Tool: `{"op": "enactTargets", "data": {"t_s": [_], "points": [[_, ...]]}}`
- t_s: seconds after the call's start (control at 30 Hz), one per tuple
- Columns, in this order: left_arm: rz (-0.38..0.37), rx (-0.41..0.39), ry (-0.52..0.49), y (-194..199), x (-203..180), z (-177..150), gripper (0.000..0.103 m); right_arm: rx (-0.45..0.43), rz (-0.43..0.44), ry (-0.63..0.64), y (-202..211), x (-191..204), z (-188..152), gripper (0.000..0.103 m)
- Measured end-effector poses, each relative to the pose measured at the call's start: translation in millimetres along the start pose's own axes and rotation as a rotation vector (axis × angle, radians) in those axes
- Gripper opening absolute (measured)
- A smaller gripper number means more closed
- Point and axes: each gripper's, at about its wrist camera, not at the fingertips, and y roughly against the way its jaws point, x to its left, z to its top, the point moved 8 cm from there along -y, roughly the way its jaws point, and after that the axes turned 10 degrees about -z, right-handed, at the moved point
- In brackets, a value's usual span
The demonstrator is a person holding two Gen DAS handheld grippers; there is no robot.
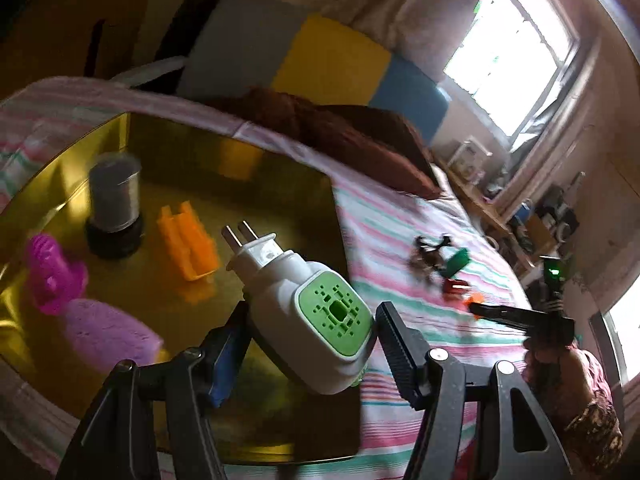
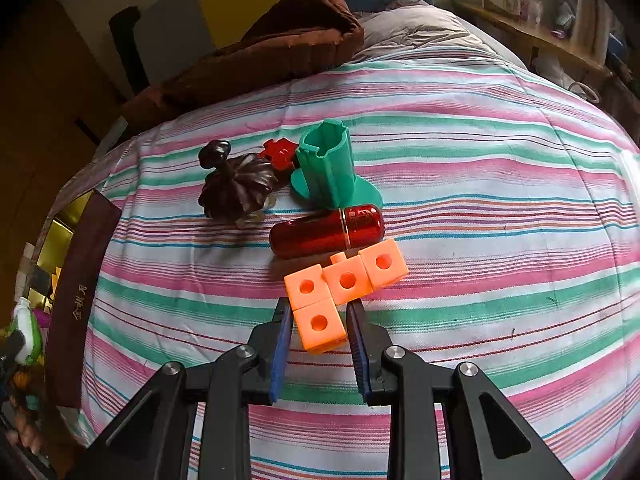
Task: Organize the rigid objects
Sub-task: 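Carry the plug device into the tray with the left tool and release while the right tool holds cubes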
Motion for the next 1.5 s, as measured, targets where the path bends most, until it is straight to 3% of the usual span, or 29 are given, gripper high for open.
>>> {"op": "enactTargets", "data": {"t_s": [0.1,0.27,0.7,0.8,1.0,1.27,1.5], "points": [[0.027,0.03,0.031,-3.2,15.4,-7.6,0.063,-0.014,0.006,0.003,2.1,2.7,1.2,0.028],[0.058,0.031,-0.018,-2.9,19.1,-9.1,0.064,-0.034,0.012,0.02,5.6,7.5,3.1,0.028],[0.192,0.121,-0.107,-17.1,31.5,-14.7,0.064,-0.029,0.003,0.019,3.6,5.0,2.7,0.028],[0.232,0.11,-0.133,-13.5,29.5,-17.1,0.064,-0.027,0.001,0.021,3.2,5.0,2.1,0.028],[0.231,0.078,-0.177,2.5,25.6,-20.3,0.065,-0.025,-0.002,0.024,2.1,4.7,1.8,0.028],[0.21,-0.075,-0.148,37.8,25.9,-9.8,0.065,-0.039,0.001,0.036,4.3,8.1,2.5,0.028],[0.228,-0.088,-0.14,42.2,25.0,-11.5,0.065,-0.102,0.048,0.064,19.2,22.7,6.6,0.028]]}}
